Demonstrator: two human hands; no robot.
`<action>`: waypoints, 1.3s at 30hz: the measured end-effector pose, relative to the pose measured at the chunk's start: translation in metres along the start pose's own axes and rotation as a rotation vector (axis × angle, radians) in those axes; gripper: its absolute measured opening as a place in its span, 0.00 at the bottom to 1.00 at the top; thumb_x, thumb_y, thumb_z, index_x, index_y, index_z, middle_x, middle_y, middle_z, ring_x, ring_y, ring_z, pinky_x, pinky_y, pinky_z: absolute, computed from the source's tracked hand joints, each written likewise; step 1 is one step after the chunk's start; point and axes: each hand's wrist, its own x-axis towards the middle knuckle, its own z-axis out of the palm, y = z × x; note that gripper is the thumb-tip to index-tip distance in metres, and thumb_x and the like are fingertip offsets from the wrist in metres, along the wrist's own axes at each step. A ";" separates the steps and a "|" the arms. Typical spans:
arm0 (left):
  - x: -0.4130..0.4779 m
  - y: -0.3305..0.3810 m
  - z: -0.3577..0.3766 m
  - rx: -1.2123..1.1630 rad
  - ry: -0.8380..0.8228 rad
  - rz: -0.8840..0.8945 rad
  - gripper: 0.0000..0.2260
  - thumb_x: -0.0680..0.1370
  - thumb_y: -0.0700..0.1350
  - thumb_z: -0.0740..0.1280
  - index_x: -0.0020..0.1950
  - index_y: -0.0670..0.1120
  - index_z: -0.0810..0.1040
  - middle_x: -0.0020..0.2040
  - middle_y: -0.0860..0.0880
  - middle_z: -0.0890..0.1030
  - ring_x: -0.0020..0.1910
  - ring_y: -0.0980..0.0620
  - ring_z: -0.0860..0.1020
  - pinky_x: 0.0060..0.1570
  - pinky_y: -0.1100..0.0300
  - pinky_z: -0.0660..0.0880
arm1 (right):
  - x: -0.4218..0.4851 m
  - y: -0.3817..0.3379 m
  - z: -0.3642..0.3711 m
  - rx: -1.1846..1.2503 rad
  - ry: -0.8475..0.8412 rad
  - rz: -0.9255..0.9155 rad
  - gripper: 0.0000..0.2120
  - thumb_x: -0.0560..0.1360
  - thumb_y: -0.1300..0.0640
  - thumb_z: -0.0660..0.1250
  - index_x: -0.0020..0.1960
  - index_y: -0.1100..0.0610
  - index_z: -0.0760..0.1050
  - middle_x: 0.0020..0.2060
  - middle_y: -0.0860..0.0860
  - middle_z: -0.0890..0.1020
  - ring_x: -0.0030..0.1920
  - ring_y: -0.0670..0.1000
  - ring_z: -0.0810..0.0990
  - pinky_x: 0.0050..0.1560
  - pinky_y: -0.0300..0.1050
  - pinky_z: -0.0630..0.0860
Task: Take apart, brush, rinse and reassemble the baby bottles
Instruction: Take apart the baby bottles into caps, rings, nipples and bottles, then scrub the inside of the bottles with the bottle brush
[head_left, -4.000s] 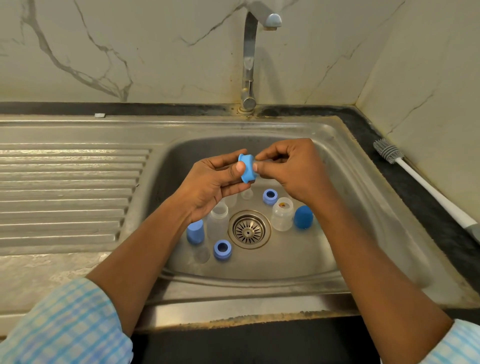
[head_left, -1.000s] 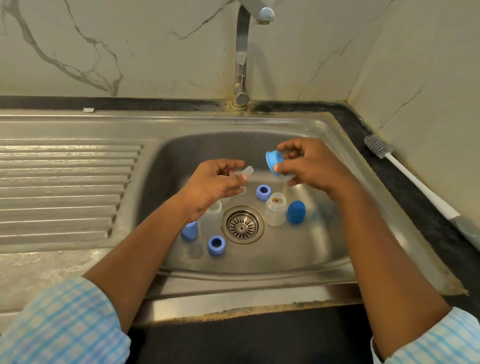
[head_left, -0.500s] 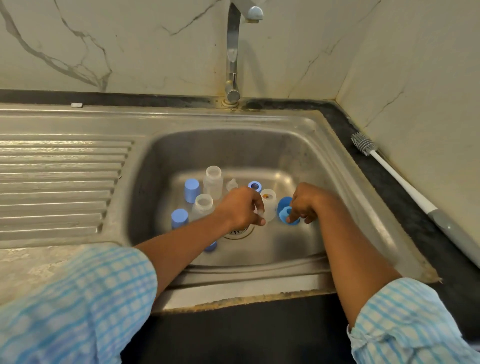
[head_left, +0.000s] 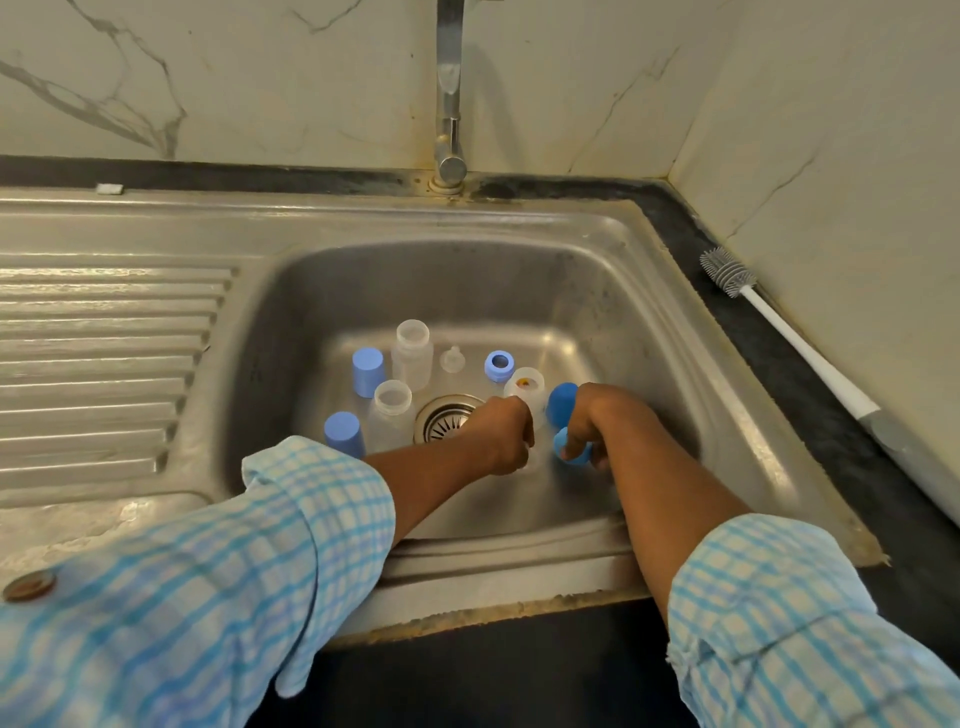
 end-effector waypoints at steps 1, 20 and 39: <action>0.001 0.000 0.001 -0.001 -0.001 -0.001 0.13 0.75 0.38 0.74 0.58 0.45 0.82 0.58 0.44 0.81 0.55 0.46 0.80 0.50 0.60 0.75 | 0.001 0.000 0.001 -0.016 -0.008 0.007 0.29 0.73 0.52 0.74 0.69 0.60 0.68 0.60 0.57 0.79 0.60 0.56 0.79 0.64 0.52 0.75; -0.014 0.001 -0.024 -0.145 -0.102 -0.159 0.16 0.74 0.41 0.76 0.59 0.37 0.81 0.47 0.42 0.85 0.43 0.45 0.85 0.53 0.51 0.82 | 0.000 -0.008 0.000 -0.189 -0.139 0.045 0.23 0.76 0.52 0.71 0.68 0.62 0.73 0.63 0.55 0.78 0.57 0.53 0.78 0.63 0.47 0.73; -0.067 -0.030 -0.071 -0.175 0.362 -0.131 0.06 0.77 0.44 0.68 0.46 0.46 0.84 0.35 0.46 0.83 0.34 0.47 0.82 0.40 0.49 0.83 | -0.062 0.018 -0.046 0.164 0.999 -0.112 0.11 0.80 0.60 0.61 0.60 0.56 0.77 0.56 0.57 0.81 0.57 0.60 0.80 0.51 0.48 0.75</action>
